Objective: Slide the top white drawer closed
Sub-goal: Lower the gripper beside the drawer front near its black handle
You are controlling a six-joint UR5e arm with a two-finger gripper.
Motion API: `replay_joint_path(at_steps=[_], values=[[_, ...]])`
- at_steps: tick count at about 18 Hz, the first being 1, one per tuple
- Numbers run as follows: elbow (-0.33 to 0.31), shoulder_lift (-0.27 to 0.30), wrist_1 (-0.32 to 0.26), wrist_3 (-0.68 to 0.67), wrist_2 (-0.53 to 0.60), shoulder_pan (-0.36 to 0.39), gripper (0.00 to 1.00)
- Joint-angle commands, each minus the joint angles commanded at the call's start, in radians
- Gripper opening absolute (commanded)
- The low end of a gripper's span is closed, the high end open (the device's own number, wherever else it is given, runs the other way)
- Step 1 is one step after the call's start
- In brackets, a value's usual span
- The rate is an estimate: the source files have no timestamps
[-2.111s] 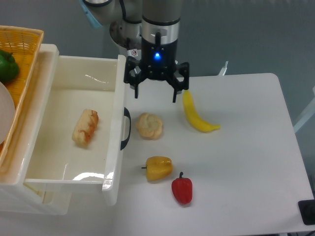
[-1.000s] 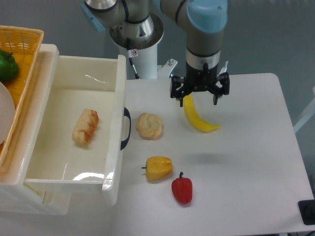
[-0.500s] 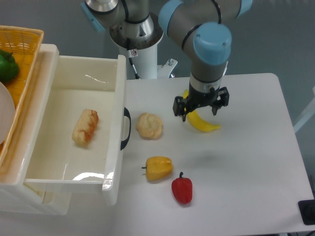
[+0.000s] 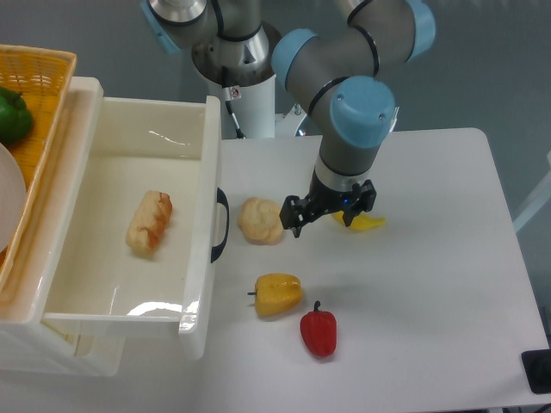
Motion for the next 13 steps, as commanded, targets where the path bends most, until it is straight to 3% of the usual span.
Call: replay_joint_path(at_steps=[13], values=[[0.000, -0.046, -0.003, 0.023, -0.088, -0.060, 1.00]])
